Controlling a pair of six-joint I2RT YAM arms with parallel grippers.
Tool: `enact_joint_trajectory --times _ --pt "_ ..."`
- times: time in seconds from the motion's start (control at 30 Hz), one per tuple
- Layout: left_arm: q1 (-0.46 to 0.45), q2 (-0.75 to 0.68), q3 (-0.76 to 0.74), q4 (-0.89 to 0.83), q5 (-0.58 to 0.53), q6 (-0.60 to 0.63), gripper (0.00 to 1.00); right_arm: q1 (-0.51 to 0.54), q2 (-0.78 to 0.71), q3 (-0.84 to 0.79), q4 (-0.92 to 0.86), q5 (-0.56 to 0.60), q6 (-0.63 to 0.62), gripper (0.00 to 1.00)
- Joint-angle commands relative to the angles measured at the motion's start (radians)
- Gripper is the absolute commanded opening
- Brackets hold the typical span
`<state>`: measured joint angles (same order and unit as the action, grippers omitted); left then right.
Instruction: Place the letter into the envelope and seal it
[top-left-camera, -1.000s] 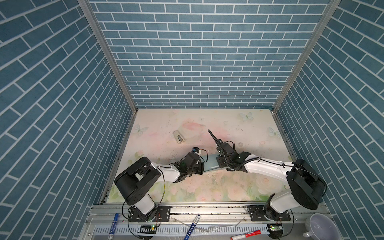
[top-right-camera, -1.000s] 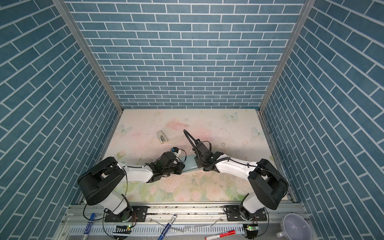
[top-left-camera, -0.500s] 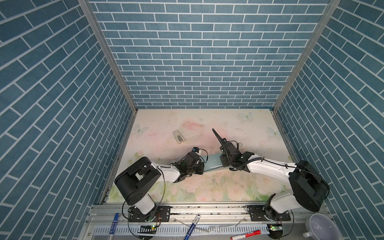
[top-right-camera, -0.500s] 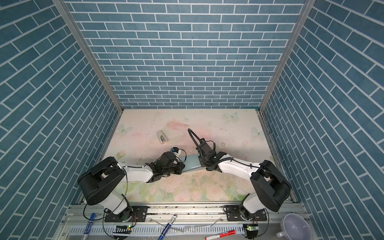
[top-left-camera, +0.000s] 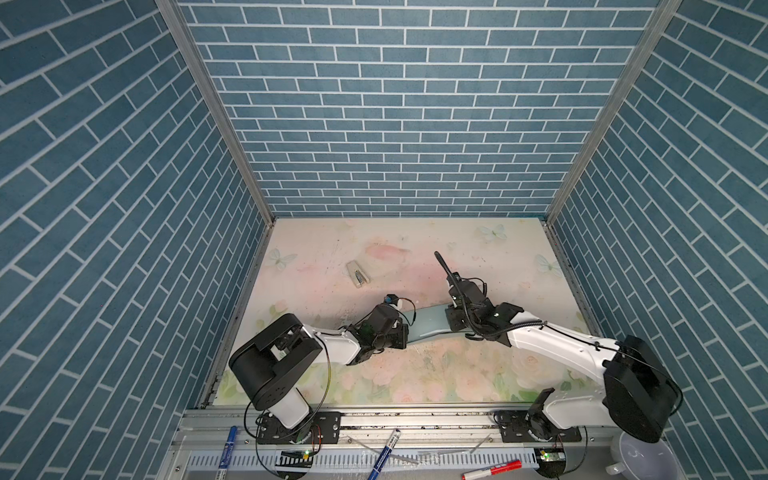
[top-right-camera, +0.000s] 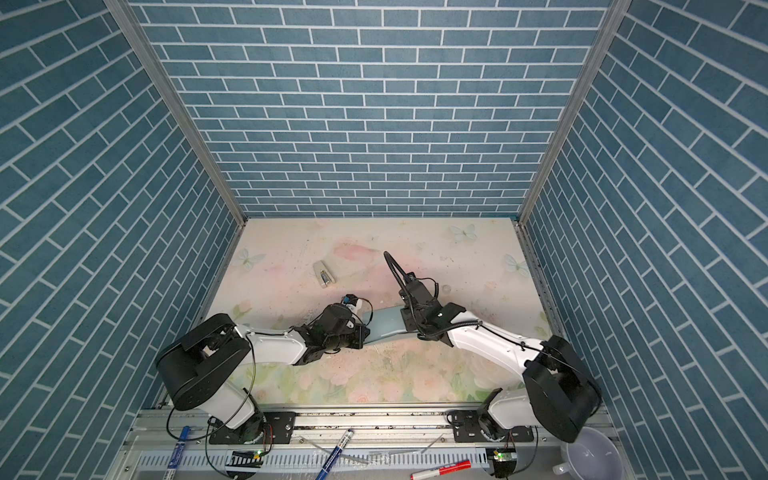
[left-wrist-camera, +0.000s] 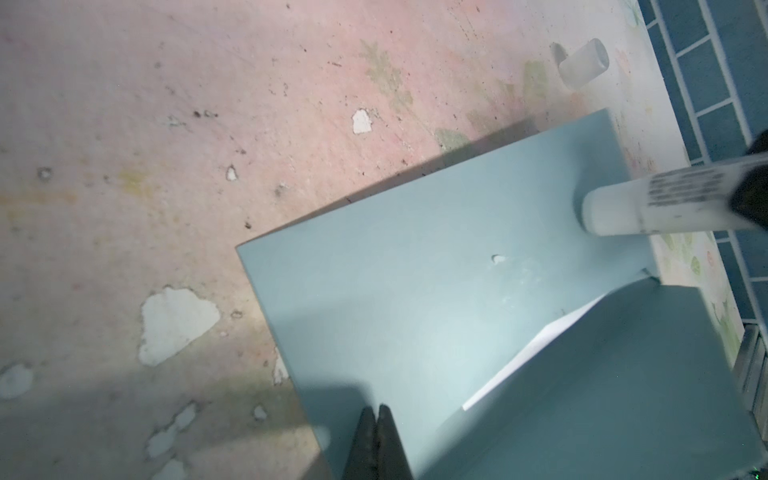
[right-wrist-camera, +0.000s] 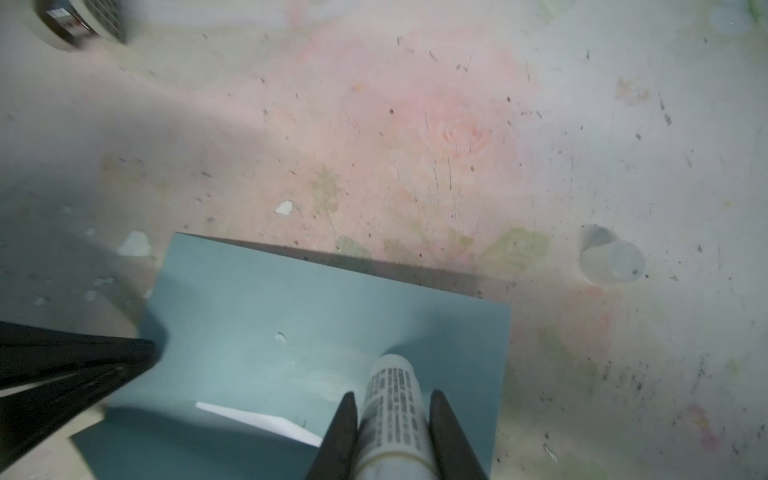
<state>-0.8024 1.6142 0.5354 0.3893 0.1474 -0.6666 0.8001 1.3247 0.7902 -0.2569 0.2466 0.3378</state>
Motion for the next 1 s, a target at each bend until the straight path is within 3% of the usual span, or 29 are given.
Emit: enact_joint_trajectory --times 0.0,0.47,0.97 --pt "0.007 0.043 -0.019 -0.153 -0.011 -0.002 0.00 -0.002 -0.030 0.017 0.025 -0.057 0.032 0.00" --pt "0.006 0.050 -0.014 -0.150 -0.005 -0.001 0.00 0.103 0.214 0.161 0.054 -0.101 0.027 0.00" --pt "0.006 0.059 -0.007 -0.151 -0.003 -0.002 0.00 0.120 0.291 0.155 0.008 -0.058 0.025 0.00"
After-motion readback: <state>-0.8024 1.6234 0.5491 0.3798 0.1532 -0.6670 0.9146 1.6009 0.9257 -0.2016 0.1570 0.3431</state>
